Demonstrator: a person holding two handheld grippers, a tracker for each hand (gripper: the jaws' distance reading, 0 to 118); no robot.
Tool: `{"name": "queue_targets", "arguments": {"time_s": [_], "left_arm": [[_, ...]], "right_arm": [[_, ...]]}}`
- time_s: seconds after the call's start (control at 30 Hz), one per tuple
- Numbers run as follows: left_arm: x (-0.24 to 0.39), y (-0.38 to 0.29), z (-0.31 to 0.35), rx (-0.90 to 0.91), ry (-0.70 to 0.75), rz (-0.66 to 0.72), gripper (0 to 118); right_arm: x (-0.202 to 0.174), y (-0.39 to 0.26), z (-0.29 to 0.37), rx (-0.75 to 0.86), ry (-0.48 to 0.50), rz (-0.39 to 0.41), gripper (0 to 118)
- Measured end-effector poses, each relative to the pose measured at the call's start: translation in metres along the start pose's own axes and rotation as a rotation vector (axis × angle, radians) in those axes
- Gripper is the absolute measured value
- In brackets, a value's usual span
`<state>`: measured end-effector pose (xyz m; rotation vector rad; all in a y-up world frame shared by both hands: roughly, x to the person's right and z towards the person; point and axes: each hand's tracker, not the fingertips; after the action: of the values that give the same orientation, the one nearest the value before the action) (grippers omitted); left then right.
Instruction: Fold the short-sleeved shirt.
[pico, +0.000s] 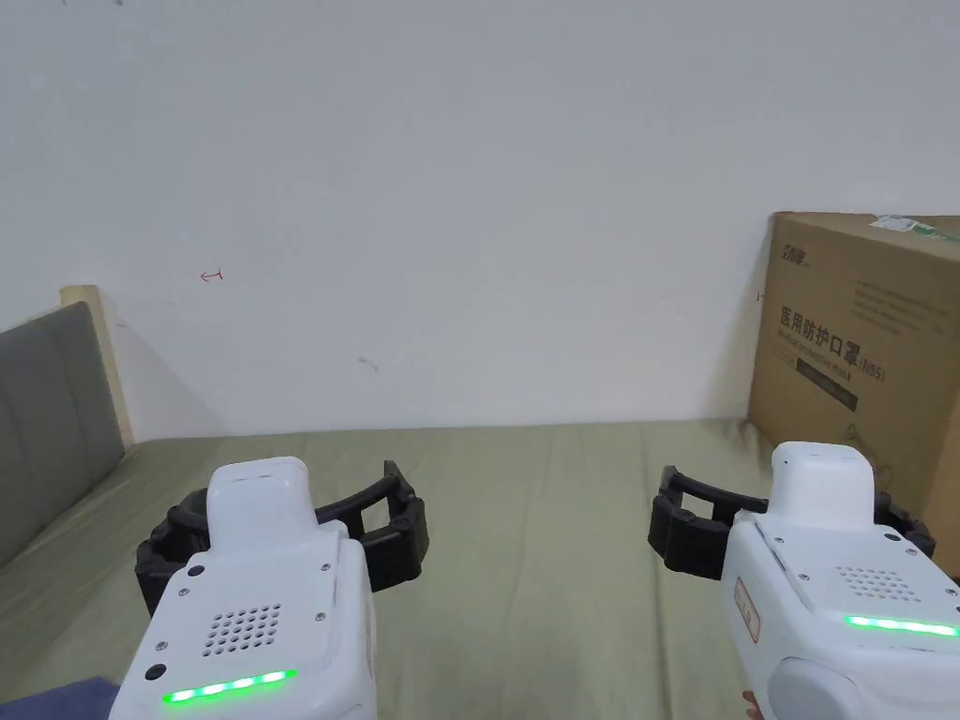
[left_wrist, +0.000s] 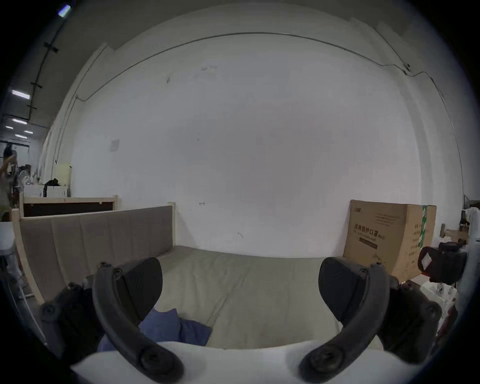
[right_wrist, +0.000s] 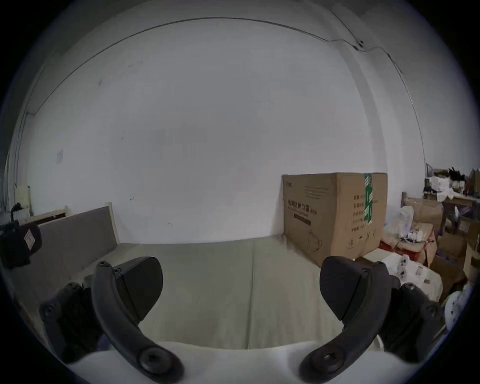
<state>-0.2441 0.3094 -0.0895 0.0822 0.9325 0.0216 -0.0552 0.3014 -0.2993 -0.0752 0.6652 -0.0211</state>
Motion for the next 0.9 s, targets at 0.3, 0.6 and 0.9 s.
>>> {"name": "queue_targets", "arguments": {"time_s": [0.3,0.6,0.9], "left_arm": [[0.010,0.005,0.007,0.033,-0.042,-0.038,118],[0.015,0.010,0.011,0.062,-0.062,-0.076,118],[0.012,0.011,0.004,-0.011,-0.075,-0.024,117]], "right_arm": [[0.000,0.004,0.008,0.043,0.043,0.005,118],[0.003,0.006,0.011,0.070,0.039,0.016,118],[0.002,0.003,0.011,0.052,0.064,0.021,117]]}}
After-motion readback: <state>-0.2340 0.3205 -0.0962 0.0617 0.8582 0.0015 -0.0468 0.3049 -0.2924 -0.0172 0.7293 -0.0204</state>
